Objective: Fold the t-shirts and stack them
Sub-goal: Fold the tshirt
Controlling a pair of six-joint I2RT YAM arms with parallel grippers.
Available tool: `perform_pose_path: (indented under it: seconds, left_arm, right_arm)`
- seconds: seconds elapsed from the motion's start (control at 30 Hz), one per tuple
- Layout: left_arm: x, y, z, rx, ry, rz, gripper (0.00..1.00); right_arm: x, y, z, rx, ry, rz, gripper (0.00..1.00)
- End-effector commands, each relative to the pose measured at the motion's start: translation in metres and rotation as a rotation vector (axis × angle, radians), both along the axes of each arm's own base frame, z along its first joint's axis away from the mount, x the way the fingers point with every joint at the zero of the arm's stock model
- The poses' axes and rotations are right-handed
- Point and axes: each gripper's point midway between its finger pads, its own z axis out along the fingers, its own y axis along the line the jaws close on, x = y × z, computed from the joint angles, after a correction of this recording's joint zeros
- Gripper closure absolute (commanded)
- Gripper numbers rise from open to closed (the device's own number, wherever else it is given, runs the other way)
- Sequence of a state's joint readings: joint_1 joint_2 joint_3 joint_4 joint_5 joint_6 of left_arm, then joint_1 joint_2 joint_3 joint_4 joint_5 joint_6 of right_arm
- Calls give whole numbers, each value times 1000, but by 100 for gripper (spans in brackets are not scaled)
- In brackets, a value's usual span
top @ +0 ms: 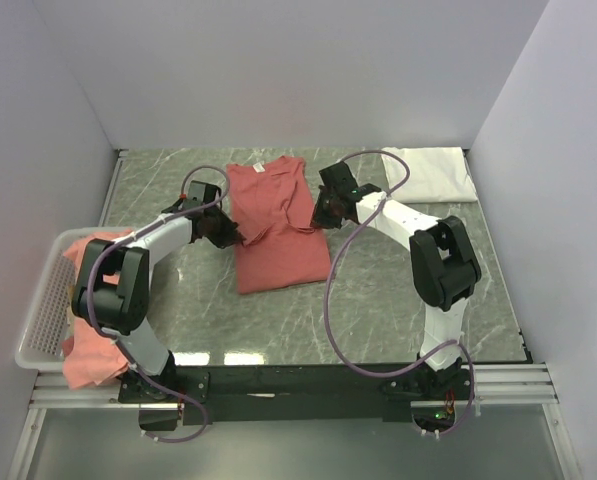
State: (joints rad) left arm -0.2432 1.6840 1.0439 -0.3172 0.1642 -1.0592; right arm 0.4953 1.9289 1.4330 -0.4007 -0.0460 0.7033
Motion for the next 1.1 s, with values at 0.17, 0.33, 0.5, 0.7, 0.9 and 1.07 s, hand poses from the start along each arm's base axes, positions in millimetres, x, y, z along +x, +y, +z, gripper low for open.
perform_pose_path:
  seconds: [0.17, 0.33, 0.5, 0.7, 0.9, 1.07]
  left_arm:
    - [25, 3, 16, -22, -73, 3, 96]
    - [35, 24, 26, -9, -109, 45, 55]
    - [40, 37, 54, 24, -186, 34, 43]
    - [5, 24, 46, 51, -179, 5, 78]
    - [-3, -13, 25, 53, -132, -70, 99]
    - [9, -20, 14, 65, -107, -77, 99]
  right_arm:
    - [33, 6, 7, 19, -54, 13, 95]
    - [42, 3, 8, 12, -62, 11, 58]
    - [38, -9, 26, 6, -104, -3, 46]
    - [8, 2, 35, 10, -131, 38, 48]
    - [-5, 34, 16, -25, -98, 114, 57]
    - [-1, 51, -7, -45, -60, 163, 59]
